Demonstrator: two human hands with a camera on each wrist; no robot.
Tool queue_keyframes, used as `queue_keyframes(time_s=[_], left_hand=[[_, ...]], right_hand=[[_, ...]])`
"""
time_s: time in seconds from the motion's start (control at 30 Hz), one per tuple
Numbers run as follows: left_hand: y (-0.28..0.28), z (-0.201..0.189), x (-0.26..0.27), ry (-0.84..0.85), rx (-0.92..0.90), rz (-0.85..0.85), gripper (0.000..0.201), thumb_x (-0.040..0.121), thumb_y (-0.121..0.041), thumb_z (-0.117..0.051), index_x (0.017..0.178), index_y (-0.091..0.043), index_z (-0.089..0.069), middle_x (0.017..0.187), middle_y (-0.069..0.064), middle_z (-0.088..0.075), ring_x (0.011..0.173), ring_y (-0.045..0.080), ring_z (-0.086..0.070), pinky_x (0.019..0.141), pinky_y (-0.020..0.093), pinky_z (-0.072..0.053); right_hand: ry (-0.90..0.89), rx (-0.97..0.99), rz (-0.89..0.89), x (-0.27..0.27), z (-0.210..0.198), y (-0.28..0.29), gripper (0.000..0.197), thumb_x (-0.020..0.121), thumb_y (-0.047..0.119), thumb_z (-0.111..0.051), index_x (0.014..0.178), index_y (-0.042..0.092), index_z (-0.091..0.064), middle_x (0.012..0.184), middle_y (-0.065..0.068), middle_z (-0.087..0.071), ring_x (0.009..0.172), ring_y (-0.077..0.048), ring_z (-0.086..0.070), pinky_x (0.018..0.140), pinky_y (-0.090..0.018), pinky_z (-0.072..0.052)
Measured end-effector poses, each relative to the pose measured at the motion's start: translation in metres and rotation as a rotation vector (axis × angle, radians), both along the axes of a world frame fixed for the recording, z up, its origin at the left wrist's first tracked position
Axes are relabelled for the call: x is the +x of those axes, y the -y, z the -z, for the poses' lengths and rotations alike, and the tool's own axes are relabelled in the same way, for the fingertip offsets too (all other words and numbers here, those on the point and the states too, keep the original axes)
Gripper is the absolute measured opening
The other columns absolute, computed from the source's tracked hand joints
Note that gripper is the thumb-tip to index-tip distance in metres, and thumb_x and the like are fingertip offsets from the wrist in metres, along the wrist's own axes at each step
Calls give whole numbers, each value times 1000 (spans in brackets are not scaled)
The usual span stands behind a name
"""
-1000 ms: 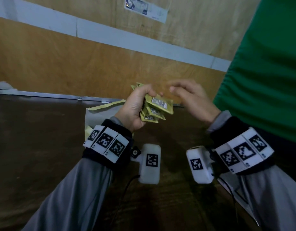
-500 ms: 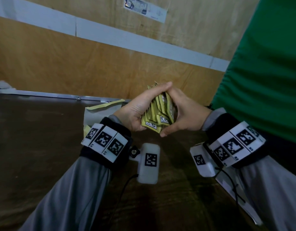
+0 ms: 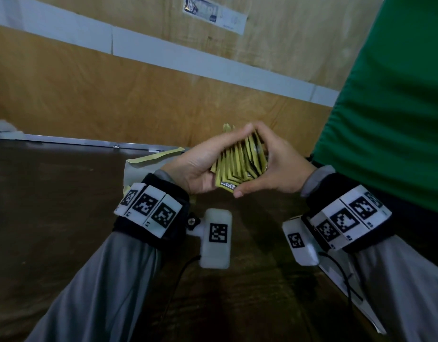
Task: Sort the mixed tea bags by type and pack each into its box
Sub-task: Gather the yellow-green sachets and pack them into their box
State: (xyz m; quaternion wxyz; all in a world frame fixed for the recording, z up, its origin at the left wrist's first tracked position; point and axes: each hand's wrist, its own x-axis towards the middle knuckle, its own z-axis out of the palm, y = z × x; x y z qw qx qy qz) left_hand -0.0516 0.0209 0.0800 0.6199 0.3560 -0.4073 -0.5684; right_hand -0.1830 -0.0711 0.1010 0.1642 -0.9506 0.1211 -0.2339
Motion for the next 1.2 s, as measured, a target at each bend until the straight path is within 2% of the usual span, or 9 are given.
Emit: queue_keyframes(time_s=[0.17,0.27,0.37,0.53,0.6,0.77,0.97,1.1,1.2], left_hand=[[5,-3,-12,25,53,-60,76,71,-59,-58,117,2,-60,91,18,-69,81,26,-71,68,33,-61],[9,-4,-15,0,55,-51,84,76,-72,-44,112,1,-61,90,18,-68,79,25,-69,70,34,-58],[5,-3,-10,43,33,-7,74,77,-71,-40,101,-5,-64,86,12,-68,73,21,-66,63,27,-53],[-1,-3,-11,107,24,-16,39,76,-40,-62,100,-10,-63,88,8,-69,73,16,-67,59,25,-56],[0,-3,-16,86,23,-60,26,82,-30,-63,97,-9,-63,81,7,-69,68,15,-68,53,22,-56],[6,-1,-25,35,71,-84,18,86,-22,-62,96,-6,-63,72,7,-70,62,15,-70,51,21,-54],[6,-1,-21,11,58,-88,39,88,-26,-62,119,-1,-59,91,15,-70,76,22,-71,64,32,-61],[1,2,-13,12,13,23,43,81,-33,-62,109,0,-64,98,18,-70,87,26,-71,78,36,-57],[1,7,-5,-20,-71,125,44,65,-27,-81,99,-1,-72,100,20,-71,91,27,-71,79,37,-58]], right_hand=[[10,0,-34,2,6,-5,114,46,36,-90,141,18,-30,129,5,-52,119,-6,-50,102,-19,-39],[95,9,-12,3,8,-4,111,47,33,-90,139,15,-32,123,1,-56,115,-11,-53,102,-30,-42],[148,-11,-9,1,9,-1,102,52,27,-89,137,11,-35,118,1,-57,111,-13,-55,99,-34,-45],[171,-5,-33,-4,13,6,88,58,13,-87,131,16,-39,107,15,-55,100,6,-55,90,-5,-39],[125,4,-40,-5,18,7,89,58,13,-86,131,22,-36,108,17,-53,100,10,-53,91,-2,-36],[58,6,6,-9,25,6,95,55,31,-88,136,15,-40,125,2,-53,117,-10,-49,106,-33,-39],[198,5,11,-24,21,-6,104,49,41,-86,139,26,-35,133,15,-44,122,5,-40,99,-3,-30],[286,94,-67,-33,19,-13,89,52,41,-84,130,24,-45,128,1,-54,120,-8,-51,100,-25,-45],[334,110,-106,-39,13,-16,81,51,36,-86,122,15,-54,121,-7,-58,113,-15,-57,98,-37,-49]])
